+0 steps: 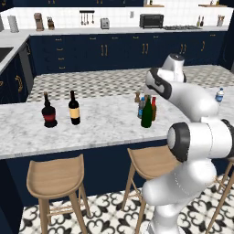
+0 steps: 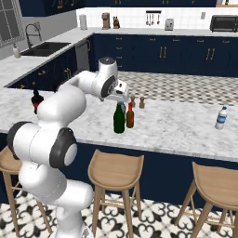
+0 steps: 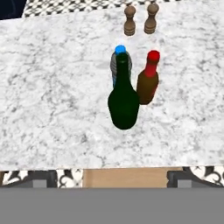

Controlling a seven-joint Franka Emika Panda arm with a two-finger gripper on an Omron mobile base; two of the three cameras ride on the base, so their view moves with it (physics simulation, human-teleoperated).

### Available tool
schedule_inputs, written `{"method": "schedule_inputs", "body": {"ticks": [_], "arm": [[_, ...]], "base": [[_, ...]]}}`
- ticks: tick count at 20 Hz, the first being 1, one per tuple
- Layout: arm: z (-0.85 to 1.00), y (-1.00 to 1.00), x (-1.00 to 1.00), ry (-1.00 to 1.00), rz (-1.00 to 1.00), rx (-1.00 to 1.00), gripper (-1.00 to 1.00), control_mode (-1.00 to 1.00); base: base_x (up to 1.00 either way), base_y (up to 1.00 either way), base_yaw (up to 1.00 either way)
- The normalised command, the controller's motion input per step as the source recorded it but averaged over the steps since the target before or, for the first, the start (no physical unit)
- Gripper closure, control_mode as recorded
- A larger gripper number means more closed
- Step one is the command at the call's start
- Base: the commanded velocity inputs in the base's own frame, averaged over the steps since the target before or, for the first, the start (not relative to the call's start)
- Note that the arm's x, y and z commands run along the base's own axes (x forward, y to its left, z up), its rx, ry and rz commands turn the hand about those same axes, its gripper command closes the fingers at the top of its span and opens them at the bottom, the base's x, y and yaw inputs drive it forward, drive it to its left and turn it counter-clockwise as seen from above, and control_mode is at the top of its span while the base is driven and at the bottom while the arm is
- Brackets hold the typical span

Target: Move the plastic bottles in the middle to the plastics group, and the glass bottles in the middle to the glass group.

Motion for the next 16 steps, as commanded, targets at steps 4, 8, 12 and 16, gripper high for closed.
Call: {"method": "schedule_inputs", "body": {"ticks": [4, 8, 12, 16], "arm": [[-0.31, 0.00, 0.53, 0.00, 0.00, 0.00, -1.00, -1.00], [-0.10, -0.05, 0.29, 0.00, 0.00, 0.00, -1.00, -1.00], [-0.02, -0.16, 0.07, 0.00, 0.00, 0.00, -1.00, -1.00], [-0.11, -0.04, 0.04, -0.01, 0.00, -0.01, -1.00, -1.00]], "base": [[0.00, 0.00, 0.00], [0.00, 0.00, 0.00], [0.00, 0.00, 0.00], [0.00, 0.00, 0.00]]}}
